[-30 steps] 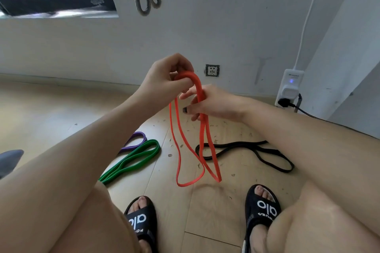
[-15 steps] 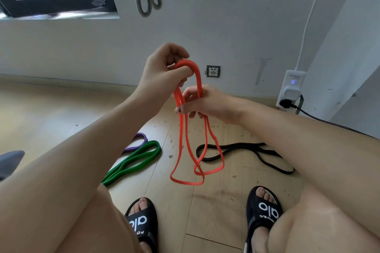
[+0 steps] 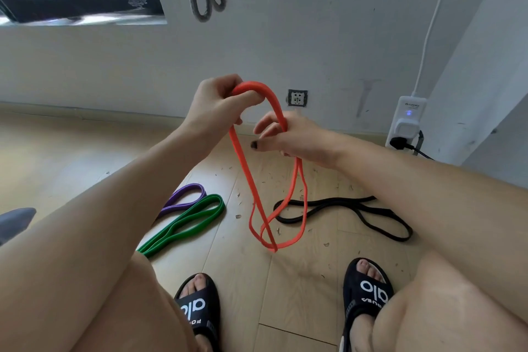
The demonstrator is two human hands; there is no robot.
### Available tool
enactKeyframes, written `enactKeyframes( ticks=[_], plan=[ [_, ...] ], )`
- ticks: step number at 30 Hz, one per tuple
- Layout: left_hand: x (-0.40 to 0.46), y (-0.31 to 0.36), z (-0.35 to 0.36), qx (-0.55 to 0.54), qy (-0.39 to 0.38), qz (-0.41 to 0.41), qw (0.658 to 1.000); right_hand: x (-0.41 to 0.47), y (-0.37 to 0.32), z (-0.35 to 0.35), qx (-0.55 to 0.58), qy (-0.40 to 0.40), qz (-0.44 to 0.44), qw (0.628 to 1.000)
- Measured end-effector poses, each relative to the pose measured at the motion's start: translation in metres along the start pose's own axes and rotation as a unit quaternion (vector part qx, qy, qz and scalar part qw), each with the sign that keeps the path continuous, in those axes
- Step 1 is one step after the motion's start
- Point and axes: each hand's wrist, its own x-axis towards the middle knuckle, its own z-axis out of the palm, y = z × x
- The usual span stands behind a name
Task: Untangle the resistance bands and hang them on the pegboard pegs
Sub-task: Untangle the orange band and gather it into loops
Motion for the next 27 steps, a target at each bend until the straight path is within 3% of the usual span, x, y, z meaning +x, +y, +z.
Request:
enactKeyframes(
  ticks=[10, 27],
  plan=[
    [-0.003, 0.006, 0.006, 0.020, -0.005, 0.049, 0.999, 0.003, 0.011, 0.009, -0.095, -0.005, 0.029, 0.995],
    [-0.007, 0.013, 0.016, 0.024, 0.032, 0.110, 0.993, 0.012, 0.003, 0.029, -0.071, -0.026, -0.023, 0.997]
  ],
)
